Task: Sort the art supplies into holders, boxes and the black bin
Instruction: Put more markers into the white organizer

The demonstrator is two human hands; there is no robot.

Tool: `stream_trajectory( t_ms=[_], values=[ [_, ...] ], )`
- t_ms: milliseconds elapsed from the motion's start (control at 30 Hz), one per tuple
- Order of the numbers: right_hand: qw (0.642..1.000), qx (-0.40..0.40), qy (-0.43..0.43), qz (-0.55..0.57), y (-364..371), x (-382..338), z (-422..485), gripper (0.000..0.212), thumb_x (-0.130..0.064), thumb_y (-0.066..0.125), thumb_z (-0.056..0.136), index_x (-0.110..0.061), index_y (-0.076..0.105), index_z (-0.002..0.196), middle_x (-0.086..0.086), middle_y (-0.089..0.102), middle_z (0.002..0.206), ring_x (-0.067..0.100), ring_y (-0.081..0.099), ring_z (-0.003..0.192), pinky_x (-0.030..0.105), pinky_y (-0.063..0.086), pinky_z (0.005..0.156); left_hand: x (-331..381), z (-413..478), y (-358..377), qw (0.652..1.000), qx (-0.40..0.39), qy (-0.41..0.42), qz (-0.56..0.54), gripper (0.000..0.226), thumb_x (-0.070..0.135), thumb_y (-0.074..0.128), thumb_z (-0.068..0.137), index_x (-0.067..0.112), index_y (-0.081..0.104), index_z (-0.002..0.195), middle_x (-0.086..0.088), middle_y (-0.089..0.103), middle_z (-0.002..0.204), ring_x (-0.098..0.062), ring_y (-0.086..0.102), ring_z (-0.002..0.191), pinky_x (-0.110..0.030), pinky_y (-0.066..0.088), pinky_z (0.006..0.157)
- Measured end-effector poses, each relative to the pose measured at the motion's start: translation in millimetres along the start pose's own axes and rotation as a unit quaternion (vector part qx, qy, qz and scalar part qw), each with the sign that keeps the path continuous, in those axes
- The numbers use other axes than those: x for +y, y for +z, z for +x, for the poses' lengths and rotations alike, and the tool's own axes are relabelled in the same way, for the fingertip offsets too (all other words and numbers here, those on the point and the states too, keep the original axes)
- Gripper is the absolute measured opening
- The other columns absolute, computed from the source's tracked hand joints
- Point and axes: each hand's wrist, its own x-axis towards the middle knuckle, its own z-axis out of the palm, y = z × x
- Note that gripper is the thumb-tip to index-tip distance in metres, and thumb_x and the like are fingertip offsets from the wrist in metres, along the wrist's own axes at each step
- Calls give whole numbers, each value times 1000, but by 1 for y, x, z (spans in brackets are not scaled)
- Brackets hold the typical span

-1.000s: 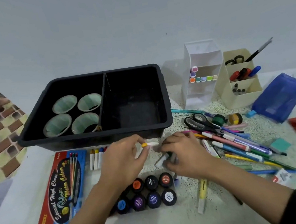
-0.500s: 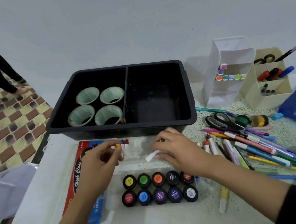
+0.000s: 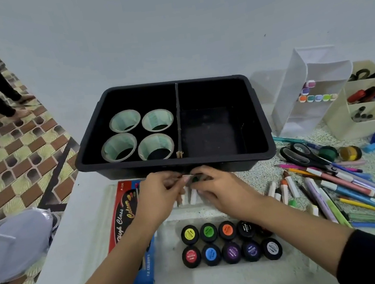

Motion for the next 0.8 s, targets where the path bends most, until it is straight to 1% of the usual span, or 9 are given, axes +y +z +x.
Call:
stream_trajectory(
  t_ms=[33, 100, 200, 267, 367, 467, 567, 700, 800],
  values=[
    [1000, 3, 5, 7, 1, 1, 0, 27, -11, 62, 95, -20, 72, 118, 1, 58, 130, 18, 66, 101, 38, 58, 83, -1, 0, 1, 1000, -6, 8, 9, 7, 27, 75, 91, 22, 75, 95, 0, 72, 64, -12, 67, 53, -28, 57, 61],
    [1000, 8, 14, 16, 0, 1, -1, 25, -15, 62, 96, -19, 72, 118, -4, 62, 121, 14, 64, 103, 35, 56, 87, -6, -2, 1, 999, -6, 24, 41, 15, 28, 77, 89, 23, 75, 103, 4, 72, 68, -7, 68, 57, -29, 58, 66],
    [1000, 2, 12, 19, -1, 1, -4, 24, -19, 63, 96, -19, 73, 119, -4, 63, 119, 12, 63, 105, 30, 53, 92, -16, -7, -9, 988, 1, 92, 126, 12, 30, 77, 88, 30, 77, 100, 14, 66, 76, -4, 62, 65, -17, 48, 63],
    [1000, -13, 14, 21, 1, 2, -6, 24, -21, 62, 97, -20, 73, 119, -5, 62, 121, 12, 61, 108, 29, 50, 96, -23, -11, -15, 970, -31, 149, 192, 19, 33, 76, 89, 33, 77, 107, 21, 59, 85, -1, 57, 71, -15, 44, 65],
    [999, -27, 15, 18, 4, 4, -5, 22, -22, 60, 97, -20, 75, 113, -5, 63, 121, 15, 60, 111, 34, 47, 101, -29, -12, -18, 950, -73, 188, 240, 28, 39, 69, 93, 33, 74, 120, 19, 53, 98, -1, 54, 81, -25, 51, 75],
    [1000, -20, 4, 2, 3, 0, -5, 20, -20, 59, 96, -18, 77, 106, -1, 64, 122, 18, 62, 108, 36, 47, 102, -26, -10, -17, 939, -81, 193, 274, 27, 38, 66, 95, 32, 74, 120, 18, 49, 100, -1, 51, 85, -28, 52, 78],
    [1000, -12, -3, -25, 3, -4, -5, 17, -17, 59, 95, -17, 76, 97, 2, 62, 128, 23, 63, 106, 39, 50, 99, -25, -7, -17, 935, -94, 182, 288, 25, 37, 65, 95, 33, 74, 118, 20, 45, 101, 0, 48, 83, -27, 50, 78],
    [999, -28, 10, -45, 3, -6, -2, 23, -23, 50, 94, -19, 72, 96, -3, 65, 113, 22, 57, 101, 44, 52, 86, -22, -6, -16, 935, -92, 176, 294, 24, 38, 67, 94, 34, 75, 116, 20, 50, 102, -3, 54, 89, -33, 53, 82],
    [998, -42, 23, -39, 1, -8, 1, 31, -25, 45, 92, -18, 73, 100, -4, 66, 107, 22, 56, 99, 44, 53, 82, -19, -5, -16, 935, -90, 170, 298, 24, 38, 69, 92, 33, 76, 114, 18, 58, 104, -6, 58, 95, -35, 54, 83]
  ],
)
